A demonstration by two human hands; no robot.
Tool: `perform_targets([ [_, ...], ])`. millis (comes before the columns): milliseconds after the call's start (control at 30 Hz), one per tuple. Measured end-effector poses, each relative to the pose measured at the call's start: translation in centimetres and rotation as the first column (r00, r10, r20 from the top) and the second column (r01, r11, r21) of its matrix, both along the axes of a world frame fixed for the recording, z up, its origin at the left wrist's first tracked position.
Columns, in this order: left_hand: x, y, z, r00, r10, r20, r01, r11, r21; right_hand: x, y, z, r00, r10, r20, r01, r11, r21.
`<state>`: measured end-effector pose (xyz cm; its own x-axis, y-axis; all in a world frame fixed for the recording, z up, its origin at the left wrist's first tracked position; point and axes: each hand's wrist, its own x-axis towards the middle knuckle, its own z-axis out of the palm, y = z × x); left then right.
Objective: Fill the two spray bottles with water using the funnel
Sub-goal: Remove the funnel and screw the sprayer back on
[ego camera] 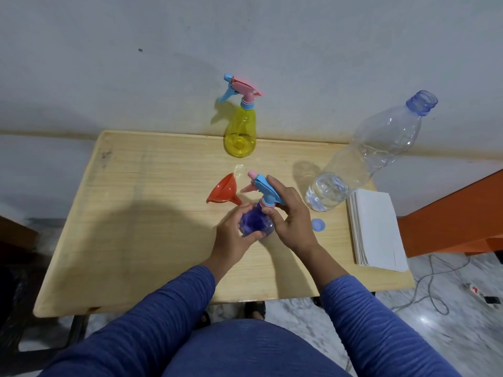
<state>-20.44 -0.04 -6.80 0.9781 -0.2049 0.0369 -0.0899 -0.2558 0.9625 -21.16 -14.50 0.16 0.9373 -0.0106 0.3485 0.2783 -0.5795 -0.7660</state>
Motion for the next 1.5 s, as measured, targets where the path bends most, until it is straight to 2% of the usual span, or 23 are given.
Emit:
perform_targets([
  [133, 0.0, 0.0, 0.2, 1.0, -0.004, 0.009, 0.004, 1.0, -0.001, 0.2, 0.3, 0.1, 0.998, -0.067, -0.015, 0.067, 0.997, 0.042],
  [300, 0.0, 0.0, 0.1, 1.0, -0.014, 0.004, 0.014, 1.0, -0.008, -0.2, -0.2, 1.1, 1.0, 0.009, -0.023, -0.009, 1.0, 0.005],
  [500, -0.2, 0.0, -0.1, 1.0, -0.006, 0.011, 0.006, 1.0, 0.004, -0.2, 1.1, 0.5, 0.996, -0.07, -0.057, 0.077, 0.989, 0.125],
  [600, -0.1, 0.0, -0.2, 1.0, -0.008, 0.021, 0.008, 1.0, 0.004, 0.2, 1.0, 0.5, 0.998, -0.062, -0.033, 0.061, 0.998, -0.015],
  [700, 0.1, 0.0, -0.1, 1.0, -0.019, 0.025, 0.018, 1.0, 0.009, 0.3, -0.1, 1.0, 0.998, 0.053, -0.03, -0.056, 0.991, -0.125],
  [800, 0.1, 0.1, -0.4, 1.0, -0.009, 0.021, 0.009, 1.0, 0.008, 0.3, -0.6, 1.0, 0.987, 0.094, -0.131, -0.107, 0.99, -0.093],
  [967, -0.1, 0.0, -0.2, 1.0, 0.011, 0.019, -0.011, 1.0, 0.006, 0.6, 1.0, 0.7, 0.991, -0.033, -0.127, 0.027, 0.998, -0.055],
  [1133, 0.3, -0.3, -0.3, 1.0, 0.012, -0.004, -0.012, 1.0, -0.009, 0.1, 0.1, 1.3, 0.988, 0.058, -0.146, -0.062, 0.998, -0.022],
  [1300, 0.3, 0.0, -0.6, 1.0, 0.011, -0.002, -0.011, 1.0, -0.014, 0.1, 1.4, 1.1, 0.988, -0.063, -0.142, 0.072, 0.995, 0.063],
  [1500, 0.4, -0.3, -0.5, 1.0, 0.026, 0.006, -0.026, 1.0, 0.012, -0.3, 1.5, 1.4, 0.981, -0.091, -0.174, 0.114, 0.985, 0.127],
])
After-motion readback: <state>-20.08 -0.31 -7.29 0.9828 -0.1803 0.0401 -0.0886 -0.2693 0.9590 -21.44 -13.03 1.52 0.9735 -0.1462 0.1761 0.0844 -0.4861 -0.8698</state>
